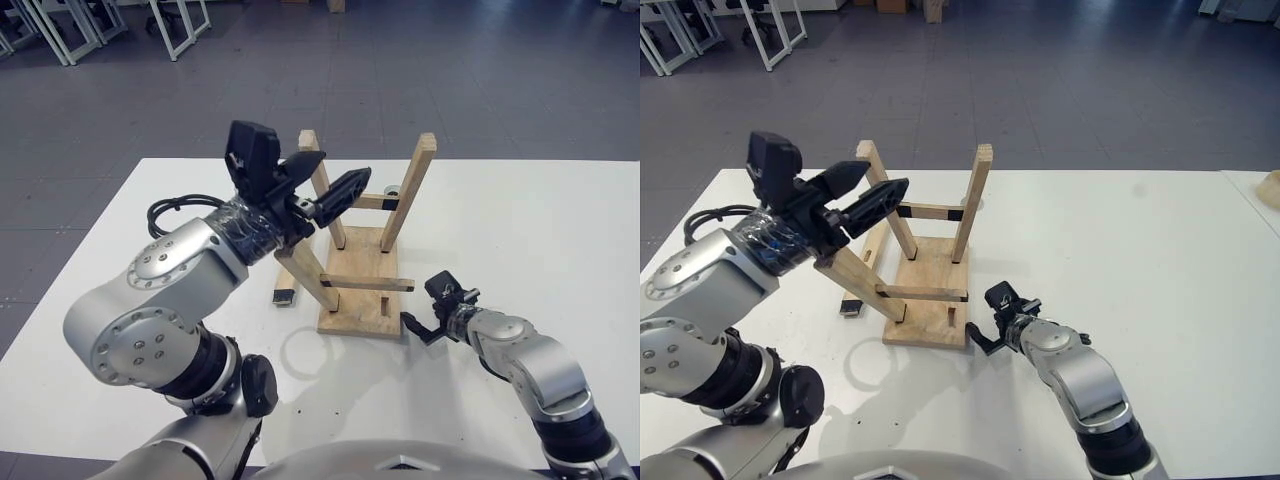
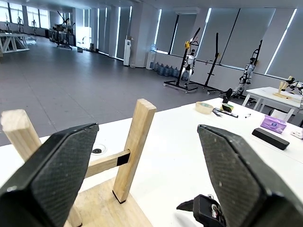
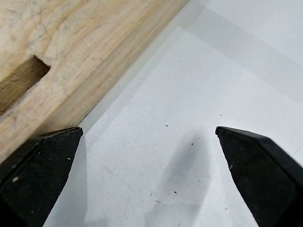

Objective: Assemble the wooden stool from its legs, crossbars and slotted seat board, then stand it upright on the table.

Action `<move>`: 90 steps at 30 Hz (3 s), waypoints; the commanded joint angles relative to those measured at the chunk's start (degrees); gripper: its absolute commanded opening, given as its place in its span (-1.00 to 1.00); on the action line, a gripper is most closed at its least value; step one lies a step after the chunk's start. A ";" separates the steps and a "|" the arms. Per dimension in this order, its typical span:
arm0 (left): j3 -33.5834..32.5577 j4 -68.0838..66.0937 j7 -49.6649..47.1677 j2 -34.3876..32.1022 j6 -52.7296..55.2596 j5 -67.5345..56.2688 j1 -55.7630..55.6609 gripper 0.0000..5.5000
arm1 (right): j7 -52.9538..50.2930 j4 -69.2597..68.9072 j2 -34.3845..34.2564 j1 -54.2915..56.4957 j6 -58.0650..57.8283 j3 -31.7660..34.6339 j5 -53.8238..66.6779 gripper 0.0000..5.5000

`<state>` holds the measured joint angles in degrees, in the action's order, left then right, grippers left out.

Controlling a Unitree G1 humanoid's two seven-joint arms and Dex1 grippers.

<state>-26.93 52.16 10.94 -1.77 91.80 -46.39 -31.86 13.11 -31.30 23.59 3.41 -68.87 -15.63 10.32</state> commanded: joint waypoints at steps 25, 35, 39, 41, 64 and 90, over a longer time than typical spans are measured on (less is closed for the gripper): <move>1.95 -9.91 -7.08 -13.41 -26.76 -35.14 5.20 0.41 | 0.22 0.92 0.49 -2.78 -1.82 -0.76 -0.09 0.89; -3.04 -30.82 -29.86 -36.96 -52.37 -28.02 1.61 0.41 | 1.81 0.42 -0.94 0.37 -2.46 -1.18 1.51 0.89; 13.09 -27.19 -30.97 -37.40 -46.61 -10.73 19.39 0.41 | 2.87 -1.67 -3.05 3.61 -5.21 1.32 3.89 0.89; 23.26 -25.32 -26.52 -34.90 -46.30 -5.46 26.42 0.41 | 2.79 -1.56 -3.11 4.37 -5.81 1.45 3.98 0.89; 36.28 -40.03 -11.51 -20.39 -52.72 22.36 36.41 0.41 | 2.04 -1.77 -2.17 4.24 -6.80 1.34 4.11 0.89; 6.14 -47.72 -2.83 -21.61 -61.99 19.91 24.84 -0.25 | 5.73 0.40 -0.09 8.25 -5.76 10.25 6.17 0.89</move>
<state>-15.58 0.66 5.47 -21.44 30.88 -21.52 -2.50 15.73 -29.15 21.45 11.75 -74.73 -12.64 13.75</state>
